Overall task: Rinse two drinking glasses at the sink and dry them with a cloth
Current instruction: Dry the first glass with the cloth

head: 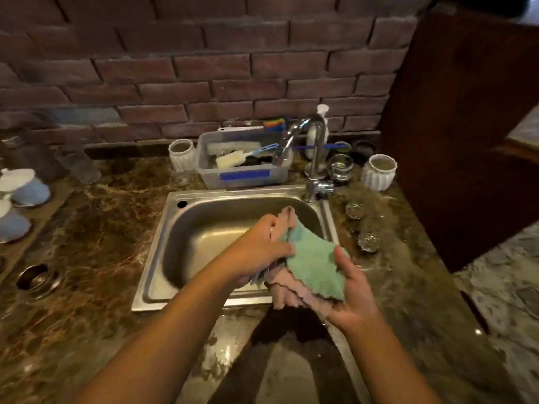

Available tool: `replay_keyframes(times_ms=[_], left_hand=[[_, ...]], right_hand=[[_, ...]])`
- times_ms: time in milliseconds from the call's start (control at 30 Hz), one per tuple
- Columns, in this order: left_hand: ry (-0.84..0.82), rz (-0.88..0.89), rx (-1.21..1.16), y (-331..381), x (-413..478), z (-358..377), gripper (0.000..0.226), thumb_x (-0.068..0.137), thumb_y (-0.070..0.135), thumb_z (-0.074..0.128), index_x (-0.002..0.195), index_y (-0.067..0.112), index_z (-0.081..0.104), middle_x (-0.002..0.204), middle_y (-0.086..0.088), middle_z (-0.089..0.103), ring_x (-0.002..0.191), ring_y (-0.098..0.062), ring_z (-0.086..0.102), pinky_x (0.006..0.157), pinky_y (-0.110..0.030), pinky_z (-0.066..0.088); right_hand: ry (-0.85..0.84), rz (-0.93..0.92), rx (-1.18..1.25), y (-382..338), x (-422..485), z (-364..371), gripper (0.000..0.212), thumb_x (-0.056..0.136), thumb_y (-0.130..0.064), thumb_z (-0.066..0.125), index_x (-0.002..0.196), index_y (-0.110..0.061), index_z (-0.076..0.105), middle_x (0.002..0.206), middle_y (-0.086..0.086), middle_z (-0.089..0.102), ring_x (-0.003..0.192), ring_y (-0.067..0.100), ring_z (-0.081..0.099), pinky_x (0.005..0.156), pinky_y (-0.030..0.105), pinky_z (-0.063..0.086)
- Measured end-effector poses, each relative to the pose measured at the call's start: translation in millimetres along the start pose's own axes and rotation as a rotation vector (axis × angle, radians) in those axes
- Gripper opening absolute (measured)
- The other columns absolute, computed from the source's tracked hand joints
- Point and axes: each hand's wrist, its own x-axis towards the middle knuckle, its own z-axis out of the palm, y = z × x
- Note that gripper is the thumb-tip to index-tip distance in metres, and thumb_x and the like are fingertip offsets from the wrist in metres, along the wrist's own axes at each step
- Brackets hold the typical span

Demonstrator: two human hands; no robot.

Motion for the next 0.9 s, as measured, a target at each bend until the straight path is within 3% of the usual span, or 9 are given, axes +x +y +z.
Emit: replay_keyframes(times_ms=[100, 200, 300, 400, 500, 600, 700, 767, 900], left_hand=[[-0.064, 0.018, 0.158, 16, 25, 38, 0.054, 0.084, 0.014, 0.076, 0.131, 0.022, 0.050, 0.115, -0.002, 0.062, 0.105, -0.019, 0.064, 0.085, -0.040, 0.058], [-0.089, 0.038, 0.358, 32, 49, 78, 0.054, 0.081, 0.023, 0.080, 0.129, 0.025, 0.055, 0.116, 0.005, 0.060, 0.099, -0.010, 0.059, 0.071, -0.029, 0.049], [-0.059, 0.066, 0.495, 43, 74, 115, 0.052, 0.079, 0.025, 0.082, 0.126, 0.024, 0.059, 0.120, 0.003, 0.058, 0.105, -0.017, 0.058, 0.078, -0.032, 0.049], [-0.041, 0.055, 0.465, 49, 102, 141, 0.043, 0.083, 0.020, 0.080, 0.120, 0.020, 0.060, 0.100, -0.006, 0.068, 0.083, -0.022, 0.065, 0.065, -0.032, 0.050], [0.046, 0.120, 0.566, 48, 134, 165, 0.032, 0.087, 0.016, 0.075, 0.116, 0.018, 0.064, 0.083, 0.002, 0.067, 0.075, -0.014, 0.066, 0.061, -0.026, 0.052], [0.028, 0.255, 0.773, 41, 164, 190, 0.049, 0.086, 0.022, 0.076, 0.130, 0.020, 0.057, 0.112, 0.001, 0.062, 0.093, -0.012, 0.061, 0.076, -0.023, 0.047], [-0.096, 0.252, 0.998, 29, 190, 207, 0.075, 0.085, 0.034, 0.077, 0.148, 0.030, 0.035, 0.148, -0.008, 0.037, 0.128, -0.028, 0.049, 0.102, -0.041, 0.049], [-0.165, 0.235, 1.116, 23, 204, 215, 0.082, 0.085, 0.042, 0.075, 0.151, 0.035, 0.027, 0.155, -0.013, 0.027, 0.134, -0.036, 0.044, 0.105, -0.050, 0.048], [-0.133, 0.206, 1.227, 17, 222, 228, 0.077, 0.087, 0.054, 0.067, 0.149, 0.033, 0.025, 0.152, -0.017, 0.032, 0.125, -0.041, 0.051, 0.097, -0.051, 0.052]], right_hand=[[0.065, 0.024, 0.043, -27, -21, -26, 0.072, 0.079, -0.024, 0.067, 0.143, 0.002, 0.048, 0.143, 0.031, 0.051, 0.136, 0.043, 0.045, 0.118, 0.056, 0.025], [0.069, -0.018, 0.119, -52, -40, -56, 0.062, 0.085, -0.025, 0.060, 0.140, 0.002, 0.050, 0.140, 0.032, 0.054, 0.132, 0.044, 0.049, 0.118, 0.058, 0.025], [0.083, -0.090, 0.196, -80, -57, -86, 0.056, 0.087, -0.025, 0.057, 0.138, -0.004, 0.052, 0.138, 0.031, 0.056, 0.127, 0.046, 0.055, 0.115, 0.060, 0.030], [0.142, -0.142, 0.232, -109, -72, -113, 0.057, 0.086, -0.025, 0.059, 0.139, -0.007, 0.051, 0.138, 0.030, 0.057, 0.127, 0.046, 0.056, 0.114, 0.061, 0.032], [0.222, -0.196, 0.222, -135, -85, -134, 0.056, 0.083, -0.024, 0.060, 0.136, -0.007, 0.054, 0.131, 0.029, 0.062, 0.116, 0.046, 0.063, 0.102, 0.060, 0.042], [0.277, -0.231, 0.225, -153, -96, -154, 0.054, 0.084, -0.022, 0.058, 0.136, -0.010, 0.054, 0.130, 0.029, 0.064, 0.112, 0.047, 0.065, 0.095, 0.060, 0.045], [0.307, -0.205, 0.233, -158, -109, -176, 0.054, 0.085, -0.020, 0.056, 0.137, -0.011, 0.051, 0.130, 0.031, 0.062, 0.113, 0.048, 0.064, 0.093, 0.060, 0.046], [0.327, -0.173, 0.233, -159, -117, -189, 0.056, 0.084, -0.020, 0.054, 0.139, -0.008, 0.049, 0.132, 0.032, 0.061, 0.115, 0.049, 0.063, 0.096, 0.059, 0.044], [0.384, -0.213, 0.219, -158, -121, -202, 0.051, 0.082, -0.015, 0.054, 0.133, -0.011, 0.056, 0.127, 0.032, 0.064, 0.108, 0.051, 0.066, 0.090, 0.059, 0.046]])
